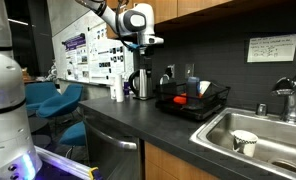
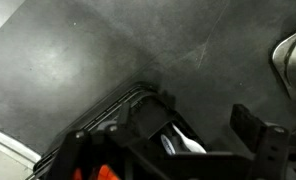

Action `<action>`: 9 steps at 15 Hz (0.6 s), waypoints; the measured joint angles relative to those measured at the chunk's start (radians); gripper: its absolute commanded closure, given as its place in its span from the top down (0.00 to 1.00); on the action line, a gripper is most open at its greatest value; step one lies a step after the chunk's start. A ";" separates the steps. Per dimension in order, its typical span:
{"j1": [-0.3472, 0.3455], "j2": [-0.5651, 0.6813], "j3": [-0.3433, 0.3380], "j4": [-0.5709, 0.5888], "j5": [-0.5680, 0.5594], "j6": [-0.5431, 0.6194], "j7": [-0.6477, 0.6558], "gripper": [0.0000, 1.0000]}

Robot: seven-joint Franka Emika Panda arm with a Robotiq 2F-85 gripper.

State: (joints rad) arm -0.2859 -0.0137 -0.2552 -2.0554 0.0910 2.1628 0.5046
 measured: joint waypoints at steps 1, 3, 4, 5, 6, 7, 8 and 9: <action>0.002 0.013 0.000 0.008 0.005 0.012 0.013 1.00; 0.002 0.038 0.000 0.034 0.018 0.023 0.031 1.00; 0.002 0.050 -0.001 0.052 0.023 0.023 0.037 1.00; 0.001 0.061 -0.003 0.072 0.026 0.023 0.041 1.00; 0.000 0.070 -0.005 0.092 0.026 0.023 0.050 1.00; 0.000 0.079 -0.009 0.112 0.026 0.023 0.058 1.00; 0.000 0.089 -0.013 0.130 0.026 0.024 0.065 1.00; 0.000 0.100 -0.018 0.146 0.024 0.028 0.074 1.00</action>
State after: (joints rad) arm -0.2860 0.0860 -0.2729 -1.9091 0.1150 2.1904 0.5788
